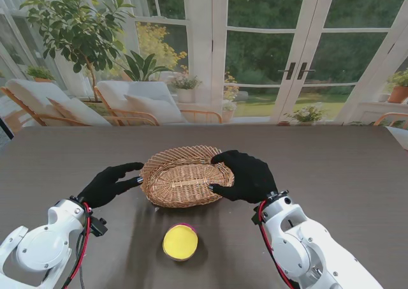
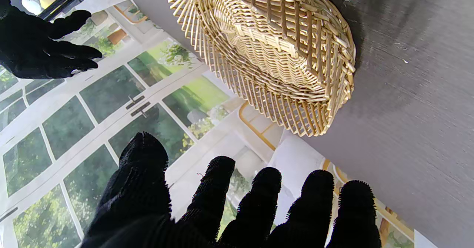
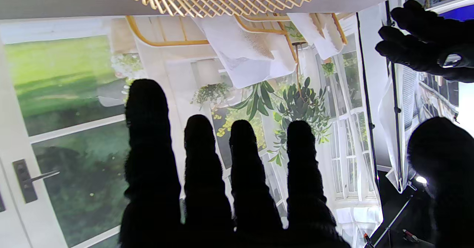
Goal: Stack culture dishes into a storage basket
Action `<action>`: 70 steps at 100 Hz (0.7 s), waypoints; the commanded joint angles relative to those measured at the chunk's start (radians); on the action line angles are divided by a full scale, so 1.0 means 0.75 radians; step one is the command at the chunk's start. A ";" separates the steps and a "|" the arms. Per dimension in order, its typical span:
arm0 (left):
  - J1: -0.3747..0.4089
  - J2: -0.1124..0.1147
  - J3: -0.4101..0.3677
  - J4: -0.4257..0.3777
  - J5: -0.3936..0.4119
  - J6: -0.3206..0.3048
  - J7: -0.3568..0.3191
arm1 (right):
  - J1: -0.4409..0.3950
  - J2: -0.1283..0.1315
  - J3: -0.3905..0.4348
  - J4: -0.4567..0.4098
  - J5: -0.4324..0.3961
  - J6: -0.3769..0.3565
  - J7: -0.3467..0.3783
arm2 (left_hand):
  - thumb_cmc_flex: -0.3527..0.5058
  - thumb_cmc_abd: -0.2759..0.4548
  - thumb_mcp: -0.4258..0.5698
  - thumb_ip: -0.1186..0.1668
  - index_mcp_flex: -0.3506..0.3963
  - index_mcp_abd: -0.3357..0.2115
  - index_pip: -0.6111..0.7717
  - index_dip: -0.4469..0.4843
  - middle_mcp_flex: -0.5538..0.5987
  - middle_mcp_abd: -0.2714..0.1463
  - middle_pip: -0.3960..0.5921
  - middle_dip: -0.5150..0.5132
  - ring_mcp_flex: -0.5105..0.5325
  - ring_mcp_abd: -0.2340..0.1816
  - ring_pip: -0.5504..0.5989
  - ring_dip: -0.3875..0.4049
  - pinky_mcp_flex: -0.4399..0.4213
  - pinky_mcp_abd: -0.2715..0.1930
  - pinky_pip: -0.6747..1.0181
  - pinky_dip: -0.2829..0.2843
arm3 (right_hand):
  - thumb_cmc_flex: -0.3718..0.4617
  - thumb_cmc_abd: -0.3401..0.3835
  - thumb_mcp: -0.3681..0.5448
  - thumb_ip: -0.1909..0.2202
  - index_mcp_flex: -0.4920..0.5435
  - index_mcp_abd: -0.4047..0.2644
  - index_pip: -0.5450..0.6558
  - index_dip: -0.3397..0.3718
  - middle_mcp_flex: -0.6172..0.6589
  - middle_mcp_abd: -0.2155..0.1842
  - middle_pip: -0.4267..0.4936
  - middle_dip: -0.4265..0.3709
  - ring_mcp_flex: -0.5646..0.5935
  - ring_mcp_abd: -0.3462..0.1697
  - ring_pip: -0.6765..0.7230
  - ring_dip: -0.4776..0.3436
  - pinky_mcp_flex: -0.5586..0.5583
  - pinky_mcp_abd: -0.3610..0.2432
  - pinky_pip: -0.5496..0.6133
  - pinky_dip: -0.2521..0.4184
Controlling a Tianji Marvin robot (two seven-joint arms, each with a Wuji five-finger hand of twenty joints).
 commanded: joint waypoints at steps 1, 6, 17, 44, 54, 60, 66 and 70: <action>0.000 0.000 0.005 0.002 0.000 0.000 -0.031 | -0.013 0.001 -0.001 0.000 0.002 -0.019 0.033 | 0.022 0.066 -0.032 0.032 0.022 -0.003 -0.005 -0.001 0.011 0.006 -0.005 0.016 0.015 0.008 -0.010 0.016 -0.002 0.010 -0.035 0.018 | 0.017 -0.046 0.129 0.012 0.030 -0.035 0.017 0.013 0.033 -0.027 0.027 0.025 0.025 0.015 0.013 0.025 -0.594 0.037 0.062 0.039; -0.003 0.001 0.008 0.004 0.000 0.002 -0.033 | -0.014 0.002 -0.002 0.002 0.003 -0.030 0.036 | 0.023 0.066 -0.032 0.032 0.021 -0.001 -0.005 -0.001 0.013 0.006 -0.004 0.016 0.017 0.008 -0.009 0.016 -0.003 0.011 -0.035 0.017 | 0.022 -0.062 0.131 0.010 0.035 -0.044 0.017 0.016 0.036 -0.028 0.033 0.028 0.031 0.017 0.016 0.030 -0.592 0.041 0.072 0.044; -0.009 0.002 0.015 0.009 -0.001 0.004 -0.038 | -0.017 0.005 -0.007 0.006 0.005 -0.059 0.048 | 0.023 0.066 -0.032 0.032 0.020 -0.002 -0.005 0.000 0.012 0.006 -0.004 0.016 0.015 0.008 -0.010 0.016 -0.002 0.011 -0.035 0.017 | 0.029 -0.089 0.131 0.007 0.035 -0.048 0.016 0.020 0.037 -0.026 0.044 0.033 0.038 0.021 0.021 0.040 -0.582 0.046 0.090 0.052; -0.020 0.004 0.026 0.013 -0.005 0.011 -0.049 | -0.021 0.014 -0.040 0.013 0.003 -0.122 0.076 | 0.023 0.067 -0.032 0.032 0.025 -0.001 -0.004 0.000 0.012 0.009 -0.004 0.016 0.015 0.008 -0.010 0.016 -0.003 0.010 -0.035 0.017 | 0.043 -0.142 0.125 -0.002 0.013 -0.071 -0.001 0.028 -0.006 -0.022 0.049 0.037 0.030 0.034 0.016 0.056 -0.588 0.069 0.091 0.058; -0.022 0.004 0.029 0.014 -0.006 0.012 -0.050 | -0.018 0.018 -0.056 0.015 -0.002 -0.141 0.087 | 0.024 0.065 -0.032 0.032 0.020 0.001 -0.005 -0.001 0.012 0.007 -0.004 0.016 0.015 0.010 -0.010 0.016 -0.003 0.011 -0.035 0.017 | 0.042 -0.141 0.117 -0.004 -0.002 -0.076 -0.010 0.030 -0.024 -0.019 0.050 0.037 0.035 0.036 0.020 0.064 -0.583 0.073 0.089 0.061; -0.023 0.004 0.030 0.014 -0.007 0.013 -0.050 | -0.014 0.018 -0.066 0.017 -0.002 -0.146 0.089 | 0.022 0.066 -0.032 0.032 0.024 -0.001 -0.004 0.000 0.011 0.007 -0.004 0.016 0.015 0.008 -0.010 0.016 -0.003 0.010 -0.035 0.017 | 0.043 -0.136 0.112 -0.004 -0.004 -0.076 -0.012 0.033 -0.027 -0.019 0.052 0.038 0.032 0.037 0.019 0.067 -0.584 0.076 0.086 0.062; -0.024 0.004 0.031 0.014 -0.007 0.012 -0.050 | -0.010 0.018 -0.074 0.020 -0.004 -0.146 0.086 | 0.025 0.065 -0.031 0.032 0.024 0.000 -0.004 0.000 0.013 0.007 -0.004 0.016 0.013 0.010 -0.011 0.016 -0.004 0.010 -0.036 0.017 | 0.043 -0.129 0.105 -0.003 -0.006 -0.075 -0.015 0.036 -0.032 -0.020 0.053 0.038 0.029 0.036 0.017 0.068 -0.586 0.075 0.082 0.062; -0.024 0.004 0.033 0.013 -0.006 0.012 -0.050 | -0.008 0.018 -0.078 0.021 -0.006 -0.143 0.084 | 0.026 0.063 -0.031 0.032 0.026 0.000 -0.003 0.000 0.013 0.008 -0.004 0.016 0.012 0.012 -0.011 0.016 -0.004 0.011 -0.036 0.017 | 0.042 -0.124 0.101 -0.002 -0.007 -0.078 -0.016 0.037 -0.034 -0.020 0.053 0.038 0.028 0.037 0.016 0.069 -0.588 0.075 0.080 0.062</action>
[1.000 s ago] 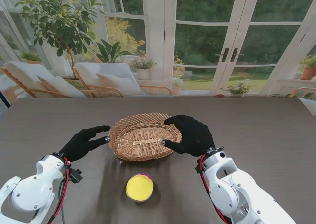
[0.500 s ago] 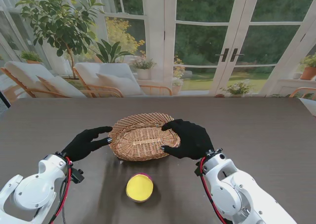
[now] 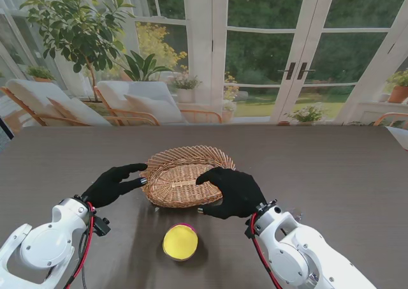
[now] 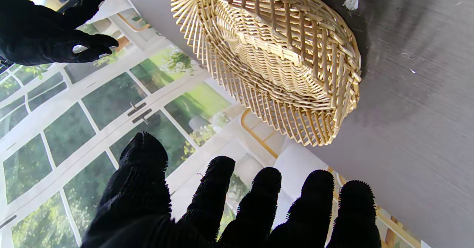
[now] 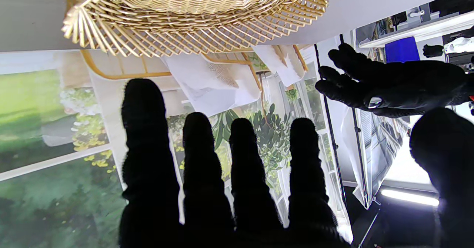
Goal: Stack culture dishes into a storage basket
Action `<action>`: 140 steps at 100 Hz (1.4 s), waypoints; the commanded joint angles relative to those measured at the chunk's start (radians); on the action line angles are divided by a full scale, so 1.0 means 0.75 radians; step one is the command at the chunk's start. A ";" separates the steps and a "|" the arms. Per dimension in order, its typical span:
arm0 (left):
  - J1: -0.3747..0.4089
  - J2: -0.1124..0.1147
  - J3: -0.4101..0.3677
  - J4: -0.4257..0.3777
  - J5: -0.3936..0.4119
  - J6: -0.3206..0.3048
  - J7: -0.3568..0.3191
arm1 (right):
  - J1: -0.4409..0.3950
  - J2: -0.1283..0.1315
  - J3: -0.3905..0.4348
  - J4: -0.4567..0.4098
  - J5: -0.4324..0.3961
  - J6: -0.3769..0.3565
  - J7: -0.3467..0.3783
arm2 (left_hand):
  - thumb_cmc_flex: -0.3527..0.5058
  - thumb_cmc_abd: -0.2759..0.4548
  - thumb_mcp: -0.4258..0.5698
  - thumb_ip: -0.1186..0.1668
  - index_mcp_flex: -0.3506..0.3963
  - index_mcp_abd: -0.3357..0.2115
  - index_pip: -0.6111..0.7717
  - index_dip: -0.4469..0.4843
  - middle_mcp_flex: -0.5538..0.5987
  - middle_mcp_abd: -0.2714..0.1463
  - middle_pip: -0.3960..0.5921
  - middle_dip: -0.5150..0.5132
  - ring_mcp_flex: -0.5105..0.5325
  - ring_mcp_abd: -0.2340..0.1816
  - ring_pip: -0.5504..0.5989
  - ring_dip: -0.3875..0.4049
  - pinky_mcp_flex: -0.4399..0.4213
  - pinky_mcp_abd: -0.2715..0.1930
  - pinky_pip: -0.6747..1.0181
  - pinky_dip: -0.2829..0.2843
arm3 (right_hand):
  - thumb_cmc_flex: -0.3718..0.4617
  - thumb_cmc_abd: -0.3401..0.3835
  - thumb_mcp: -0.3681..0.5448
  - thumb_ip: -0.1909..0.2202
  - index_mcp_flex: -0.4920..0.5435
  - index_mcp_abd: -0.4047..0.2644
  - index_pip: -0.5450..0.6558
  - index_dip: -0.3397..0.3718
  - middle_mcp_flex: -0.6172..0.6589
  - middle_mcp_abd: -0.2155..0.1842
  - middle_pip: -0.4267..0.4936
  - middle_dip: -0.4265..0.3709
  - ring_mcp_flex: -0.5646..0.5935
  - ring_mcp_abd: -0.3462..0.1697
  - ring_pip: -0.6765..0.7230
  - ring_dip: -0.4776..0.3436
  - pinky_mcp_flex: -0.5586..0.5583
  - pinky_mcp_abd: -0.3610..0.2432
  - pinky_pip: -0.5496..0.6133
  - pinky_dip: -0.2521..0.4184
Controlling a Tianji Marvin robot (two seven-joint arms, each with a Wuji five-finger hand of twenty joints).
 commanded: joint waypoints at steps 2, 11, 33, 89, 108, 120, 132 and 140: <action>0.003 -0.001 0.005 -0.002 -0.002 0.002 -0.028 | -0.001 -0.005 -0.010 0.004 -0.009 -0.001 0.015 | 0.025 0.064 -0.032 0.032 0.026 -0.001 -0.003 0.000 0.013 0.007 -0.004 0.016 0.011 0.009 -0.012 0.015 -0.004 0.011 -0.035 0.017 | 0.025 -0.023 0.050 -0.001 -0.046 -0.028 -0.015 0.019 -0.049 -0.020 0.019 0.021 0.011 0.023 -0.011 0.016 -0.594 0.041 0.040 0.028; 0.001 0.003 0.017 -0.009 0.008 -0.003 -0.038 | 0.004 -0.007 -0.011 0.007 -0.006 0.006 0.008 | 0.023 0.063 -0.032 0.032 0.026 -0.003 -0.004 0.000 0.013 0.002 -0.004 0.016 0.006 0.005 -0.014 0.014 -0.002 0.011 -0.035 0.017 | 0.022 -0.007 0.042 0.002 -0.050 -0.029 -0.022 0.020 -0.052 -0.020 0.019 0.020 0.006 0.022 -0.015 0.016 -0.604 0.040 0.028 0.026; -0.013 0.016 0.076 -0.018 0.056 -0.043 -0.070 | 0.014 -0.012 0.013 0.006 0.004 0.027 -0.002 | 0.032 0.041 -0.031 0.032 0.032 -0.011 -0.001 0.001 0.024 -0.015 0.000 0.018 0.007 -0.002 -0.012 0.013 0.006 0.012 -0.033 0.017 | 0.025 0.015 0.033 0.011 -0.040 -0.030 -0.029 0.024 -0.044 -0.020 0.018 0.018 0.009 0.019 -0.017 0.017 -0.610 0.038 0.012 0.027; 0.104 0.045 0.118 -0.148 0.556 -0.395 0.031 | 0.021 -0.045 0.071 0.014 0.119 0.170 -0.051 | 0.099 -0.271 0.227 0.015 0.233 -0.160 0.091 0.050 0.258 -0.126 0.066 0.063 0.253 -0.051 0.175 0.121 0.218 0.051 0.359 0.100 | 0.037 0.004 0.069 0.014 -0.014 -0.029 -0.039 0.032 -0.033 -0.014 0.011 0.014 0.014 0.021 -0.021 0.019 -0.612 0.043 -0.001 0.034; 0.137 0.045 0.156 -0.161 0.718 -0.440 0.126 | 0.018 -0.056 0.084 0.023 0.153 0.211 -0.076 | 0.040 -0.381 0.443 -0.022 0.275 -0.190 0.113 0.056 0.342 -0.150 0.094 0.086 0.338 -0.073 0.238 0.138 0.191 0.038 0.730 0.000 | 0.041 -0.002 0.082 0.012 -0.007 -0.028 -0.042 0.033 -0.031 -0.010 0.009 0.013 0.018 0.022 -0.021 0.020 -0.613 0.044 -0.005 0.037; 0.121 0.037 0.208 -0.106 0.767 -0.449 0.233 | 0.014 -0.062 0.092 0.029 0.170 0.228 -0.091 | 0.060 -0.416 0.509 -0.043 0.329 -0.212 0.150 0.080 0.403 -0.161 0.110 0.094 0.396 -0.077 0.273 0.147 0.224 0.048 0.845 -0.029 | 0.045 -0.004 0.089 0.011 -0.004 -0.028 -0.044 0.034 -0.032 -0.007 0.008 0.012 0.017 0.028 -0.022 0.020 -0.612 0.046 -0.007 0.039; 0.097 0.033 0.252 -0.058 0.800 -0.451 0.306 | 0.008 -0.064 0.100 0.036 0.182 0.237 -0.100 | 0.104 -0.454 0.526 -0.065 0.354 -0.223 0.168 0.111 0.440 -0.167 0.121 0.098 0.435 -0.080 0.297 0.153 0.256 0.049 0.900 -0.041 | 0.048 -0.007 0.097 0.010 -0.001 -0.027 -0.045 0.035 -0.034 -0.005 0.007 0.012 0.017 0.026 -0.023 0.021 -0.612 0.046 -0.010 0.041; 0.095 0.033 0.268 -0.054 0.796 -0.450 0.303 | 0.000 -0.064 0.107 0.039 0.184 0.239 -0.097 | 0.112 -0.463 0.536 -0.068 0.352 -0.222 0.164 0.111 0.444 -0.171 0.120 0.098 0.437 -0.084 0.300 0.153 0.269 0.046 0.926 -0.042 | 0.049 -0.009 0.100 0.009 -0.002 -0.026 -0.047 0.035 -0.036 -0.004 0.006 0.012 0.016 0.026 -0.024 0.021 -0.613 0.048 -0.012 0.042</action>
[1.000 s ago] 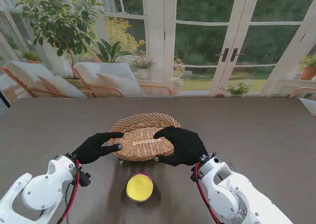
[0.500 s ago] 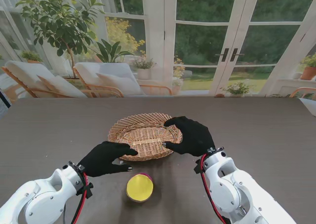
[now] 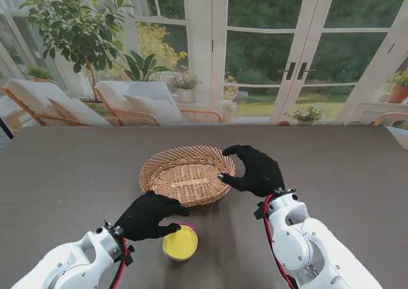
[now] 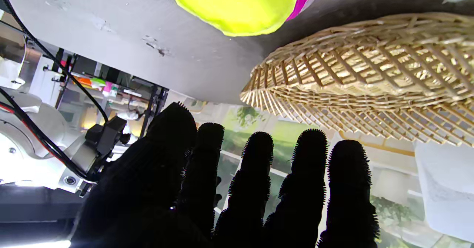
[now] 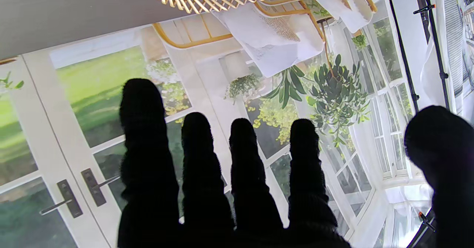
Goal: Stack culture dishes into a storage basket
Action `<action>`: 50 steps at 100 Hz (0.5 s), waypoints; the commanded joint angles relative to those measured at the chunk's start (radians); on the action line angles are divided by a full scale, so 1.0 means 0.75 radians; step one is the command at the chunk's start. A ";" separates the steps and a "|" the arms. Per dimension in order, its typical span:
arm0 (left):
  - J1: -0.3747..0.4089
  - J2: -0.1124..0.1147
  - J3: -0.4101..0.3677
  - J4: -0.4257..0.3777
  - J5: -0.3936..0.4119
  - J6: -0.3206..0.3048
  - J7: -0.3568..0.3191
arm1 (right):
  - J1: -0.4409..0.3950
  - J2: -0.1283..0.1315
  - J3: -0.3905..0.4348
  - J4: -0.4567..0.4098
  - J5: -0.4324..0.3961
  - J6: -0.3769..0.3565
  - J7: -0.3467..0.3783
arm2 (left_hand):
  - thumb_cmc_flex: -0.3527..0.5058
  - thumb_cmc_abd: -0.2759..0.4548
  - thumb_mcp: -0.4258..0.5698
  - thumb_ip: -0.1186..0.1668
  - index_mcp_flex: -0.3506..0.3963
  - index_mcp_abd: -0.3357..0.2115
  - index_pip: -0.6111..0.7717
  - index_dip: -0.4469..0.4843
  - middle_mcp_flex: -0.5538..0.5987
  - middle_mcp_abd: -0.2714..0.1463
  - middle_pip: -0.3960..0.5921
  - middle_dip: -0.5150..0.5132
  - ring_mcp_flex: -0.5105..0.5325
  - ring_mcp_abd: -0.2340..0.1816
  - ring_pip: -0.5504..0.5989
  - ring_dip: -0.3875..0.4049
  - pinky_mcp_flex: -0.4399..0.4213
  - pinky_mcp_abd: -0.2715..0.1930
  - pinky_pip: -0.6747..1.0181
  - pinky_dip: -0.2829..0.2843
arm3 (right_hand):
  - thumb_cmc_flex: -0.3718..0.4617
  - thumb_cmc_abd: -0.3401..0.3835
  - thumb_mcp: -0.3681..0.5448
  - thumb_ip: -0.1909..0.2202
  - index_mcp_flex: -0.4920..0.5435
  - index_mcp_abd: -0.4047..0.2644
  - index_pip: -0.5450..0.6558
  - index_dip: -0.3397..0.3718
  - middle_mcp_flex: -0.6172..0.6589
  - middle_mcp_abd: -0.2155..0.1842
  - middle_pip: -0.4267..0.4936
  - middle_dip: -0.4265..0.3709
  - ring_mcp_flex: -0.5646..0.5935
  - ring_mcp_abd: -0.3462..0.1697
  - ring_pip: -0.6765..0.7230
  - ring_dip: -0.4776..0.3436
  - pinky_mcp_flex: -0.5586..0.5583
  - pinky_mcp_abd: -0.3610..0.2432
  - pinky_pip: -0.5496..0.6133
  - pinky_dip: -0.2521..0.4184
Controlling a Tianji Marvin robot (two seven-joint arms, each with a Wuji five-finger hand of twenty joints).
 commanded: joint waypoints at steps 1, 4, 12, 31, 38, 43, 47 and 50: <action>0.009 -0.008 0.007 -0.007 -0.007 -0.003 -0.049 | -0.017 -0.003 0.005 0.006 0.000 0.005 0.019 | 0.054 -0.059 0.035 -0.049 0.016 -0.026 -0.008 0.009 0.006 -0.021 0.003 0.017 0.032 -0.018 0.027 0.020 0.013 0.044 0.055 -0.011 | 0.016 -0.012 0.101 0.009 0.011 -0.025 -0.026 0.022 -0.033 -0.004 0.006 0.011 0.015 0.012 -0.021 0.009 -0.612 0.033 -0.012 0.042; 0.011 -0.007 0.010 -0.009 -0.003 -0.003 -0.049 | -0.019 -0.003 0.007 0.008 0.001 0.006 0.019 | 0.028 -0.076 0.097 -0.052 0.017 -0.025 -0.018 0.001 0.005 -0.020 0.002 0.017 0.030 -0.017 0.029 0.016 0.015 0.046 0.080 -0.042 | 0.014 -0.012 0.101 0.008 0.010 -0.027 -0.027 0.022 -0.033 -0.004 0.006 0.011 0.015 0.014 -0.022 0.009 -0.611 0.032 -0.012 0.042; 0.019 -0.005 0.020 -0.012 0.011 -0.007 -0.046 | -0.026 -0.005 0.012 0.012 0.011 0.010 0.017 | 0.005 -0.095 0.152 -0.031 -0.002 -0.021 -0.041 -0.029 -0.006 -0.022 -0.001 0.016 0.033 -0.020 0.032 0.016 0.038 0.046 0.113 -0.049 | 0.020 -0.016 0.105 0.008 0.013 -0.026 -0.027 0.023 -0.035 0.001 0.006 0.011 0.015 0.018 -0.022 0.009 -0.614 0.033 -0.015 0.043; 0.035 -0.003 0.059 -0.015 0.059 -0.010 -0.006 | -0.038 -0.002 0.025 0.001 0.010 0.014 0.031 | -0.008 -0.156 0.229 -0.045 -0.073 -0.012 -0.063 -0.057 -0.042 -0.020 -0.010 0.012 0.034 -0.040 0.038 0.019 0.097 0.032 0.173 -0.068 | 0.019 -0.018 0.108 0.006 0.007 -0.029 -0.033 0.023 -0.041 0.003 0.004 0.011 0.013 0.016 -0.023 0.009 -0.615 0.036 -0.022 0.046; 0.050 0.001 0.066 -0.030 0.072 0.011 -0.021 | -0.043 -0.001 0.029 -0.004 0.008 0.019 0.037 | -0.028 -0.153 0.224 -0.048 -0.101 -0.016 -0.072 -0.060 -0.067 -0.014 -0.015 0.011 0.015 -0.039 0.035 0.020 0.094 0.042 0.174 -0.072 | 0.020 -0.019 0.107 0.005 0.003 -0.029 -0.036 0.022 -0.047 0.001 0.002 0.010 0.011 0.017 -0.024 0.009 -0.619 0.038 -0.027 0.046; 0.062 0.004 0.069 -0.041 0.086 0.034 -0.032 | -0.046 0.000 0.033 -0.009 0.010 0.021 0.045 | -0.042 -0.148 0.217 -0.050 -0.112 -0.021 -0.075 -0.061 -0.085 -0.013 -0.015 0.014 -0.001 -0.030 0.031 0.022 0.086 0.057 0.171 -0.077 | 0.022 -0.019 0.106 0.005 -0.002 -0.029 -0.040 0.021 -0.051 0.002 0.001 0.010 0.007 0.017 -0.025 0.009 -0.624 0.042 -0.031 0.046; 0.072 0.006 0.070 -0.050 0.093 0.053 -0.045 | -0.049 0.001 0.035 -0.011 0.011 0.023 0.050 | -0.062 -0.144 0.203 -0.053 -0.124 -0.032 -0.077 -0.061 -0.098 -0.015 -0.016 0.016 -0.018 -0.027 0.026 0.023 0.071 0.071 0.163 -0.081 | 0.021 -0.021 0.105 0.005 -0.003 -0.031 -0.043 0.020 -0.051 0.001 0.002 0.010 0.005 0.018 -0.026 0.009 -0.626 0.044 -0.035 0.046; 0.080 0.007 0.070 -0.057 0.093 0.068 -0.062 | -0.051 0.001 0.037 -0.013 0.011 0.024 0.053 | -0.080 -0.137 0.184 -0.054 -0.145 -0.041 -0.084 -0.062 -0.113 -0.018 -0.020 0.016 -0.038 -0.018 0.015 0.021 0.051 0.085 0.143 -0.088 | 0.023 -0.022 0.105 0.004 -0.003 -0.033 -0.045 0.020 -0.052 0.002 0.002 0.010 0.006 0.017 -0.026 0.009 -0.628 0.046 -0.039 0.045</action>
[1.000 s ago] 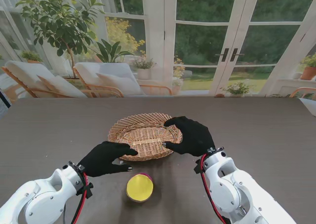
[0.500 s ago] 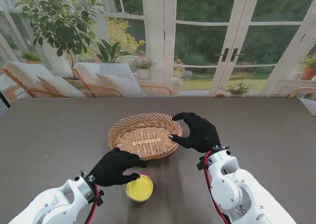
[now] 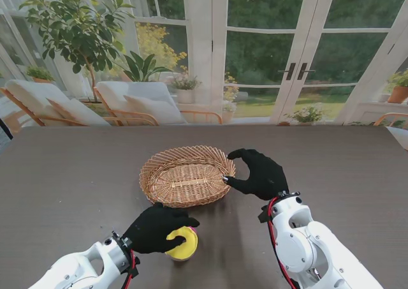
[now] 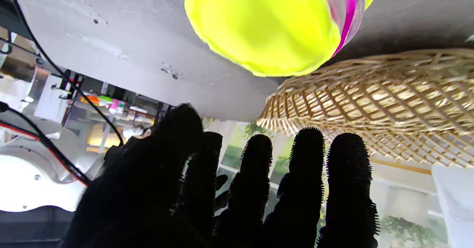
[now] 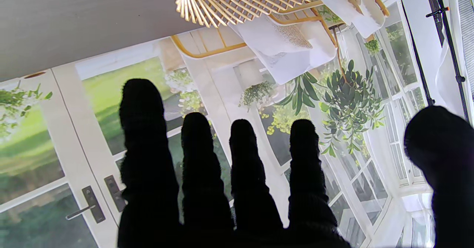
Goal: Stack culture dishes into a storage basket
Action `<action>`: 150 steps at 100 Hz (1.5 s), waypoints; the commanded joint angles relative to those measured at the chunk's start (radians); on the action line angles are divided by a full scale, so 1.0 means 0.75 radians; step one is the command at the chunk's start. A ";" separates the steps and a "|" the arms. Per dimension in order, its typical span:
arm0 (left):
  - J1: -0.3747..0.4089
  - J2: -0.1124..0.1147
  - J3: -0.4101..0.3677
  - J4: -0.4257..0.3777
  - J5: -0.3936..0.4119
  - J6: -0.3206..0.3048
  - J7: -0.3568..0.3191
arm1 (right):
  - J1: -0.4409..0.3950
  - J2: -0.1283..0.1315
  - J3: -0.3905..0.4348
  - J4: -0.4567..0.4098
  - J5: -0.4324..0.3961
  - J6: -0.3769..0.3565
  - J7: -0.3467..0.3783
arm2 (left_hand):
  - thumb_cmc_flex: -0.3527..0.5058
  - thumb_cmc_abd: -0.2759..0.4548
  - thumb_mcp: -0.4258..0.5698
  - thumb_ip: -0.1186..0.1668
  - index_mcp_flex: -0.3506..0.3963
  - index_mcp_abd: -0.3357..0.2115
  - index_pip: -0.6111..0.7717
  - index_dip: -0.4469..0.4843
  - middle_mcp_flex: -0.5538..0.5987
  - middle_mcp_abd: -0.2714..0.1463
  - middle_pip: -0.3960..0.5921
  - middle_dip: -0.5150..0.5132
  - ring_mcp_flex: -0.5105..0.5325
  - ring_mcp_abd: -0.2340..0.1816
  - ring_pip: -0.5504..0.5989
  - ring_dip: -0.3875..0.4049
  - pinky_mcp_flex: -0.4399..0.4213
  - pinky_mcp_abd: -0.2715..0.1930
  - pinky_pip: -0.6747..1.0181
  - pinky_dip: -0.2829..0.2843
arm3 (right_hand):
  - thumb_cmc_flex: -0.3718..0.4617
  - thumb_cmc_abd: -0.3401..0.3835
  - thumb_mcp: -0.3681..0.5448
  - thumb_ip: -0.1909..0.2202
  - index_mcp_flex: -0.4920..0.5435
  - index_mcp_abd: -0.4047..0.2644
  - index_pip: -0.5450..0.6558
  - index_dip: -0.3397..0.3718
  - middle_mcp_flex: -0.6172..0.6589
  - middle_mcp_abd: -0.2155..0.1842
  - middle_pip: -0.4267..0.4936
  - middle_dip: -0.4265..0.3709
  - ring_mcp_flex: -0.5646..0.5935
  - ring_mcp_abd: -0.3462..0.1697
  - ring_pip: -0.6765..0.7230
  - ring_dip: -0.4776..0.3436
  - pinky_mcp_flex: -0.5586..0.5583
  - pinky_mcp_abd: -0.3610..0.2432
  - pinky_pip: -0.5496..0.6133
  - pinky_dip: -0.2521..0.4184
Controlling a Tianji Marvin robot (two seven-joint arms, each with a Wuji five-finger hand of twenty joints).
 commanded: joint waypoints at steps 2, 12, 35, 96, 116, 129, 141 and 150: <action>0.032 0.004 0.006 -0.018 0.005 0.026 -0.056 | -0.016 0.001 0.003 -0.016 -0.002 0.004 0.027 | -0.039 -0.059 -0.023 -0.041 -0.053 -0.039 -0.022 -0.006 -0.061 -0.011 0.002 0.017 -0.057 0.016 -0.010 0.020 -0.042 0.081 0.003 -0.026 | 0.024 -0.023 0.104 0.004 -0.003 -0.034 -0.029 0.019 -0.036 0.004 -0.002 0.010 0.005 0.016 -0.024 0.009 -0.627 0.045 -0.041 0.045; 0.036 0.007 0.019 -0.015 0.020 0.056 -0.069 | -0.023 0.004 0.008 -0.025 -0.004 0.007 0.040 | -0.083 -0.047 -0.105 -0.030 -0.076 -0.060 -0.027 0.001 -0.109 -0.019 -0.014 0.012 -0.123 0.032 -0.059 0.008 -0.128 0.124 -0.140 -0.033 | 0.025 -0.026 0.102 0.004 -0.006 -0.035 -0.036 0.017 -0.046 0.005 -0.005 0.009 -0.001 0.019 -0.027 0.009 -0.633 0.054 -0.054 0.044; 0.029 0.015 0.041 -0.016 0.106 0.111 -0.069 | -0.033 0.007 0.014 -0.039 -0.008 0.012 0.058 | -0.147 -0.016 -0.233 -0.016 -0.129 -0.088 -0.046 0.011 -0.214 -0.025 -0.042 -0.001 -0.251 0.034 -0.152 -0.024 -0.245 0.141 -0.404 0.007 | 0.026 -0.024 0.097 0.003 -0.008 -0.036 -0.045 0.015 -0.055 0.006 -0.006 0.008 -0.005 0.023 -0.029 0.011 -0.643 0.067 -0.085 0.043; 0.009 0.028 0.059 -0.028 0.121 0.152 -0.182 | -0.042 0.010 0.017 -0.050 -0.001 0.025 0.088 | -0.183 0.090 -0.559 0.030 -0.287 -0.075 -0.102 0.021 -0.387 -0.011 -0.078 -0.018 -0.381 0.027 -0.233 -0.047 -0.286 0.177 -0.711 0.111 | 0.032 -0.036 0.095 0.003 -0.006 -0.041 -0.052 0.016 -0.070 0.009 -0.009 0.006 -0.016 0.037 -0.035 0.014 -0.647 0.090 -0.127 0.060; -0.014 0.027 0.082 0.002 0.102 0.155 -0.171 | -0.043 0.012 0.017 -0.052 -0.001 0.026 0.095 | -0.154 0.112 -0.578 0.038 -0.288 -0.088 -0.100 0.023 -0.394 -0.010 -0.077 -0.018 -0.382 0.033 -0.232 -0.046 -0.274 0.188 -0.730 0.118 | 0.032 -0.035 0.095 0.002 -0.005 -0.041 -0.053 0.017 -0.073 0.011 -0.008 0.006 -0.017 0.037 -0.035 0.015 -0.648 0.095 -0.136 0.066; -0.030 0.028 0.096 0.016 0.098 0.158 -0.174 | -0.046 0.012 0.019 -0.055 0.000 0.026 0.100 | -0.139 0.116 -0.587 0.041 -0.288 -0.096 -0.099 0.024 -0.395 -0.009 -0.077 -0.018 -0.381 0.035 -0.232 -0.045 -0.268 0.191 -0.735 0.124 | 0.032 -0.035 0.095 0.002 -0.007 -0.040 -0.055 0.017 -0.076 0.011 -0.009 0.006 -0.019 0.041 -0.037 0.015 -0.648 0.095 -0.141 0.071; -0.036 0.029 0.103 0.019 0.097 0.164 -0.186 | -0.045 0.012 0.018 -0.055 -0.002 0.029 0.098 | -0.122 0.119 -0.592 0.044 -0.288 -0.102 -0.098 0.024 -0.397 -0.007 -0.077 -0.018 -0.384 0.037 -0.232 -0.045 -0.261 0.197 -0.733 0.130 | 0.031 -0.034 0.094 0.002 -0.004 -0.040 -0.054 0.018 -0.075 0.013 -0.008 0.006 -0.020 0.039 -0.037 0.016 -0.649 0.096 -0.146 0.075; -0.042 0.030 0.111 0.023 0.094 0.176 -0.195 | -0.044 0.012 0.017 -0.053 -0.001 0.030 0.096 | -0.114 0.116 -0.596 0.045 -0.290 -0.105 -0.099 0.024 -0.402 -0.005 -0.078 -0.018 -0.389 0.038 -0.233 -0.045 -0.262 0.200 -0.735 0.132 | 0.033 -0.034 0.095 0.002 -0.004 -0.040 -0.053 0.018 -0.075 0.011 -0.007 0.006 -0.020 0.040 -0.037 0.016 -0.650 0.095 -0.149 0.078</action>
